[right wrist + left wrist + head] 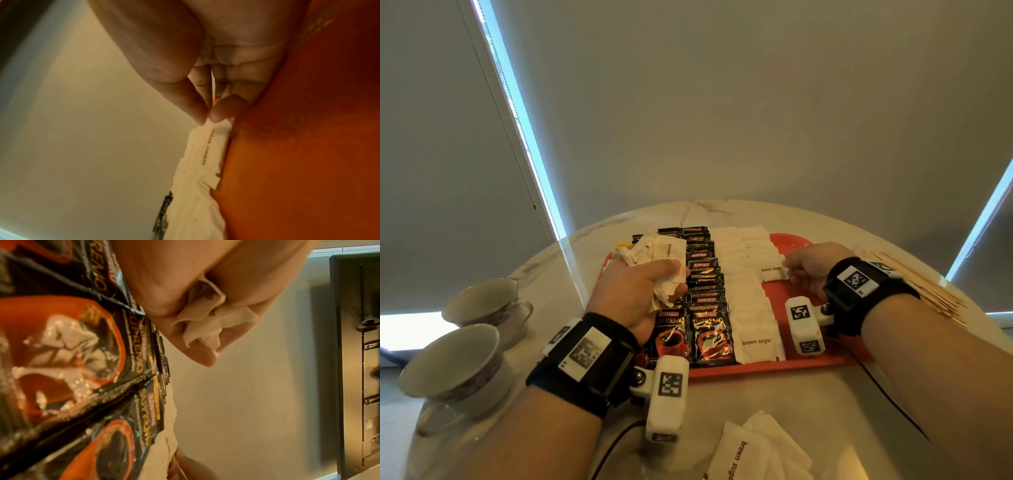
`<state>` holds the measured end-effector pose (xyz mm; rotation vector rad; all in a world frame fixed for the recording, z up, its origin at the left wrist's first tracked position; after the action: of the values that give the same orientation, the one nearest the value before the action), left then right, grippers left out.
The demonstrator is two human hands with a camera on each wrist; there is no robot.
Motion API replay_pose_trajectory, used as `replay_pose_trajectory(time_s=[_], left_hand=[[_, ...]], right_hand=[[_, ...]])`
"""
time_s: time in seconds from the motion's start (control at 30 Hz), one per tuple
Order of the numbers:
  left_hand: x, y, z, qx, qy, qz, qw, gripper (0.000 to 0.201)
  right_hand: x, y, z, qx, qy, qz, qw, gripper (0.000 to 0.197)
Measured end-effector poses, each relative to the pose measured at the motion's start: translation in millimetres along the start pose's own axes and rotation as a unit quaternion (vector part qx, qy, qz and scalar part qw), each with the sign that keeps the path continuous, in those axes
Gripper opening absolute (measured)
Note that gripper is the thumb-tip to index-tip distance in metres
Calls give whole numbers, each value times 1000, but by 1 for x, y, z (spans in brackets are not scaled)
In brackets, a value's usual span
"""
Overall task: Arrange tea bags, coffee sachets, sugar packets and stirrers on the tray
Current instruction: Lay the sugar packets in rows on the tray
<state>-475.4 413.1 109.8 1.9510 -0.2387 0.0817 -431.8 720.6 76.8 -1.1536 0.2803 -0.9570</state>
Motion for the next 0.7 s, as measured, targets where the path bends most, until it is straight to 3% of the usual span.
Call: replay_pose_trajectory(time_s=[0.13, 0.23, 0.33, 0.4, 0.5, 0.6, 0.7], left_hand=[[-1, 1, 2, -4, 10, -5, 1000, 21], [1, -1, 0, 0, -2, 5, 1000, 15], [1, -3, -1, 19, 1, 20, 1000, 11], [0, -5, 1, 31, 10, 31, 999, 12], [-1, -4, 0, 36, 10, 36, 999, 16], [0, -3, -3, 42, -6, 36, 998, 19], [1, -4, -7, 25, -26, 23, 999, 26]], right_hand=[[-10, -1, -3, -60, 8, 31, 998, 22], [4, -10, -10, -75, 2, 35, 997, 11], [12, -11, -23, -74, -46, 22, 996, 14], [22, -14, -24, -125, -53, 15, 991, 10], [44, -28, -26, -210, -55, 63, 974, 12], [85, -43, -54, -213, -171, 113, 955, 29], [117, -48, -79, -171, -248, 154, 941, 28]])
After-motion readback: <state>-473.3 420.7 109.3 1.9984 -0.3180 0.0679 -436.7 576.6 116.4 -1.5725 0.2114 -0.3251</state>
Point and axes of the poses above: each hand's wrist, its own x-axis away from the middle knuckle, its own z-axis out of the back of the hand, y = z × x, the point moved 9 cm from there along -x, towards the middle knuckle, and after that the axes turned 9 degrees about y, right-handed, at the moved point
